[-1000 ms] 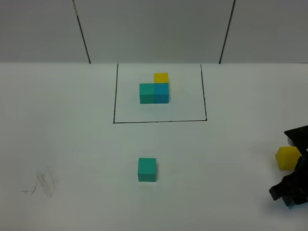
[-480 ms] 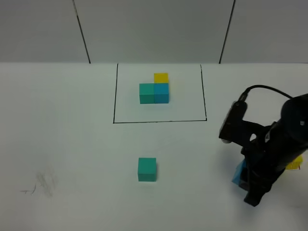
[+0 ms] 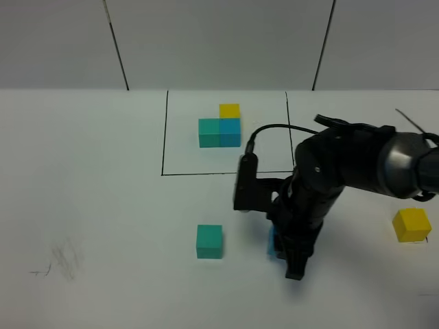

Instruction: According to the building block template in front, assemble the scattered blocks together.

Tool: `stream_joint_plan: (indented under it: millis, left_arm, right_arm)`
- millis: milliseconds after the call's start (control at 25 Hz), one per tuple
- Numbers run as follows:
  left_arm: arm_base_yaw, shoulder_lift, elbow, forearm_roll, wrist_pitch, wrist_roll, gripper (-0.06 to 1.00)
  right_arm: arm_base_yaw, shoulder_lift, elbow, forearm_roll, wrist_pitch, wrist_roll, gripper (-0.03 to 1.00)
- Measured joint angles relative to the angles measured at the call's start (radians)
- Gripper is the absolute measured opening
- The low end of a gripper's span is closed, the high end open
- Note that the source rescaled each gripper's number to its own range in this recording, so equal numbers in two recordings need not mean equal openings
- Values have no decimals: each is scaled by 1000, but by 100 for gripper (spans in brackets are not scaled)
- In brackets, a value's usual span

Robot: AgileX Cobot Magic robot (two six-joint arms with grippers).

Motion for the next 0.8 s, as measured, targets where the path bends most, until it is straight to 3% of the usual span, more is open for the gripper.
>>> stream_joint_plan:
  millis: [400,800]
  left_arm:
    - [0,0,0,16,0,0,65]
    - [0,0,0,66,0,-1,65]
  right_arm:
    - [74,173,-245,0,110,-22,27]
    - [78,219,-277,-1,143,17,27]
